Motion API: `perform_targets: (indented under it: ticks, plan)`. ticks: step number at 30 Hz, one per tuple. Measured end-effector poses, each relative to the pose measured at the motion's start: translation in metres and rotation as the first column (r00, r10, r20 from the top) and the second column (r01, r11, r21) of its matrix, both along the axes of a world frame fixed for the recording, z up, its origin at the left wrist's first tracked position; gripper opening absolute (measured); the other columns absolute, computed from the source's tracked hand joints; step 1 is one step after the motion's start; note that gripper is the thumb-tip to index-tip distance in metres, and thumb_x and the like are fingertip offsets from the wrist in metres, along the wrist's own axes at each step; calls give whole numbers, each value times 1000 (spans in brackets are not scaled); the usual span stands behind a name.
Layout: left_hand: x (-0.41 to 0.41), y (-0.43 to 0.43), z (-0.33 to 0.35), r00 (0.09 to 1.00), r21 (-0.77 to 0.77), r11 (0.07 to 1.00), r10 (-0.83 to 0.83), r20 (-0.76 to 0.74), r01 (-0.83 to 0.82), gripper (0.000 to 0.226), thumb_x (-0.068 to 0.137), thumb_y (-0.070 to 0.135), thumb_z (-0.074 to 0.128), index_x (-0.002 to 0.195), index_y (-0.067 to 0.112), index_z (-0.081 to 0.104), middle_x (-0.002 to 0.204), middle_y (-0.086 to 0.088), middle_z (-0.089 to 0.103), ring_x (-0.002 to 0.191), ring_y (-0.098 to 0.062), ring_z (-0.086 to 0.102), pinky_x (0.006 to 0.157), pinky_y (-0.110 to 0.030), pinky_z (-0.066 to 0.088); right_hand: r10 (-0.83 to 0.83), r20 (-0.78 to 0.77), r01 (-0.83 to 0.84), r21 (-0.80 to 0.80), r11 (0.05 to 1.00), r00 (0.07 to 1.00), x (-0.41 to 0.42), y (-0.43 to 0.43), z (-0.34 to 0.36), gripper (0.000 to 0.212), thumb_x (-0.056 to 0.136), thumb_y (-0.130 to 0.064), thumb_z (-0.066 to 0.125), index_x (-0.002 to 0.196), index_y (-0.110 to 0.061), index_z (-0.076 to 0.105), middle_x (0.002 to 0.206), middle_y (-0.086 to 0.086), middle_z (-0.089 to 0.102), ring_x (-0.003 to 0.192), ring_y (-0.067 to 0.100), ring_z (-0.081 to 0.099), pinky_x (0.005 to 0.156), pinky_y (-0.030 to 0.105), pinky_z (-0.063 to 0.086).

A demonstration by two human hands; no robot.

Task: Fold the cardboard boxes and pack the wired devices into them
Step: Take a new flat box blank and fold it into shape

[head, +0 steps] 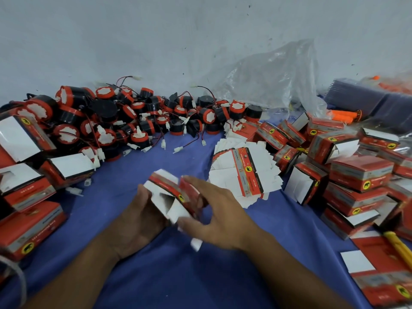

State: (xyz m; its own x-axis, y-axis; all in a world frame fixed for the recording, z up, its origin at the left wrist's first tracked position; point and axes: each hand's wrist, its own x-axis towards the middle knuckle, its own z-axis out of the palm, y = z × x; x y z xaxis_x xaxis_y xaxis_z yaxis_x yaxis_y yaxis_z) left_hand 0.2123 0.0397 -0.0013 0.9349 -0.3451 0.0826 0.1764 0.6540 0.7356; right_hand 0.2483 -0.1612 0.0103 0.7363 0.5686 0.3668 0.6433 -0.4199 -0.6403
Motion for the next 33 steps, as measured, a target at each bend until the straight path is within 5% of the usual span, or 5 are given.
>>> perform_targets:
  ticks: [8, 18, 22, 26, 33]
  plan:
    - [7, 3, -5, 994, 198, 977, 62, 90, -79, 57, 69, 61, 79, 69, 7, 59, 74, -18, 53, 76, -28, 55, 81, -42, 52, -291, -168, 319, 170, 932, 942, 2, 4, -1, 72, 81, -81, 47, 131, -30, 56, 121, -20, 58, 94, 2, 61, 79, 18, 52]
    - [0, -4, 6, 987, -37, 986, 162, 0, -161, 35, 56, 24, 85, 80, 6, 67, 75, -14, 59, 74, -26, 67, 70, -38, 61, 648, -613, 133, 765, 630, 452, 7, 3, 1, 104, 69, -54, 86, 154, -26, 33, 130, 1, 55, 121, 25, 57, 113, 45, 40]
    - [1, 3, 7, 998, -165, 986, 22, -61, -31, 44, 58, 22, 92, 86, 3, 64, 83, -16, 59, 98, -34, 55, 73, -33, 62, 635, -540, -19, 754, 657, 552, 4, 5, -7, 82, 90, -6, 68, 157, -26, 25, 123, -3, 59, 109, 21, 61, 115, 49, 36]
    - [-4, 0, 0, 985, -135, 976, -170, 29, 172, 37, 76, 29, 84, 98, 4, 68, 94, -19, 65, 100, -38, 65, 77, -42, 61, 682, -563, 79, 795, 602, 467, 2, 13, -9, 87, 82, -26, 82, 154, -24, 33, 106, 6, 55, 90, 17, 64, 90, 35, 53]
    - [10, -21, -11, 934, 302, 887, 357, 30, -349, 128, 31, 51, 99, 142, 25, 41, 111, -10, 71, 90, -28, 70, 67, -40, 56, 167, -693, 429, 598, 676, 701, 13, 12, -9, 38, 93, -1, 61, 118, -30, 69, 103, 3, 71, 94, 29, 61, 77, 38, 51]
